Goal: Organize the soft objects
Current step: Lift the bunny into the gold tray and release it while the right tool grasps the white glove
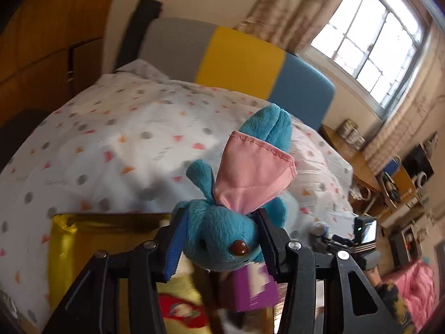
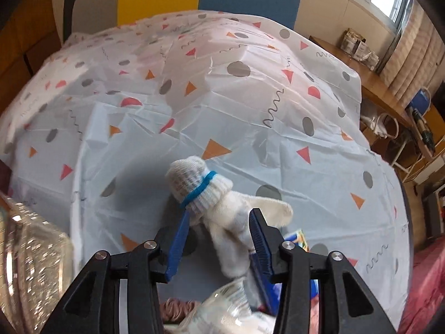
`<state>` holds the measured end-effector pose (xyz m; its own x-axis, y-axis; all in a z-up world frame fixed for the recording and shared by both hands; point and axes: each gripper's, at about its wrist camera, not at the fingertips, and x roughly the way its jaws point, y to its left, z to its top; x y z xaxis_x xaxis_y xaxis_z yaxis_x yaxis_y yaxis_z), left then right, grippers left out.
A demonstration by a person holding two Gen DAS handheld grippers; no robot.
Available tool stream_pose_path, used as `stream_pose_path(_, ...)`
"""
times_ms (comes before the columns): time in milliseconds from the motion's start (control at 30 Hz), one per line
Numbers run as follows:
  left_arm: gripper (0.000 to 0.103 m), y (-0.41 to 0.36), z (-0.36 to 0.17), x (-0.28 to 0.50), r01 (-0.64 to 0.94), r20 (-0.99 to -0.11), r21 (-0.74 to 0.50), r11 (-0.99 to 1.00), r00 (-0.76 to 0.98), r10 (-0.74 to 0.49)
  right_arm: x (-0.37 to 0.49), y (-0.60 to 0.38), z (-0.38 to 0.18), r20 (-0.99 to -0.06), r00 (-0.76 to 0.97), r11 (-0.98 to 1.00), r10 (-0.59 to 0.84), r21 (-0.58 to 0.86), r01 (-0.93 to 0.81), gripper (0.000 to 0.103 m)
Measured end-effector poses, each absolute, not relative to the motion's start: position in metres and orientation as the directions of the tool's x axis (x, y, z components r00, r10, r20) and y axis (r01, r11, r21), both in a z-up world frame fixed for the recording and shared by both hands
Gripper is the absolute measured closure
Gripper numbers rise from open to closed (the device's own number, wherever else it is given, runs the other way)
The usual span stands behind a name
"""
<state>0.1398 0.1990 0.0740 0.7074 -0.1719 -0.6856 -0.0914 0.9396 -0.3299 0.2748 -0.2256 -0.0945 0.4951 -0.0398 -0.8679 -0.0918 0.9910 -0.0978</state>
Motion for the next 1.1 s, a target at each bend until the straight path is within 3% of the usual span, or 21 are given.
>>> stream_pose_path(67, 0.053, 0.228, 0.054, 0.118, -0.156, -0.704, -0.343, 0.926, 0.696, -0.144, 0.281, -0.225, -0.102, -0.883, 0.467, 0.991, -0.046, -0.099, -0.089, 0.059)
stream_pose_path(100, 0.053, 0.241, 0.043, 0.109, -0.184, -0.716, -0.353, 0.917, 0.684, -0.138, 0.283, -0.223, -0.105, -0.887, 0.461, 0.992, -0.039, -0.090, -0.089, 0.066)
stream_pose_path(200, 0.053, 0.272, 0.001, 0.080, -0.278, -0.752, -0.396, 0.875, 0.645, -0.135, 0.284, -0.215, -0.113, -0.894, 0.446, 0.990, -0.049, -0.103, -0.096, 0.072)
stream_pose_path(367, 0.053, 0.290, -0.054, 0.066, -0.385, -0.808, -0.428, 0.818, 0.569, -0.155, 0.285, -0.201, -0.118, -0.900, 0.423, 0.981, -0.105, -0.163, -0.102, 0.072)
stream_pose_path(633, 0.052, 0.284, -0.072, 0.111, -0.420, -0.810, -0.462, 0.781, 0.558, -0.180, 0.283, -0.189, -0.125, -0.892, 0.416, 0.963, -0.176, -0.243, -0.113, 0.072)
stream_pose_path(833, 0.034, 0.273, -0.076, 0.111, -0.413, -0.841, -0.325, 0.851, 0.538, -0.060, 0.281, -0.186, -0.128, -0.888, 0.415, 0.954, -0.199, -0.272, -0.124, 0.072)
stream_pose_path(1100, 0.031, 0.245, -0.059, 0.056, -0.335, -0.786, -0.092, 0.938, 0.602, 0.138, 0.282, -0.183, -0.129, -0.884, 0.411, 0.953, -0.223, -0.286, -0.097, 0.073)
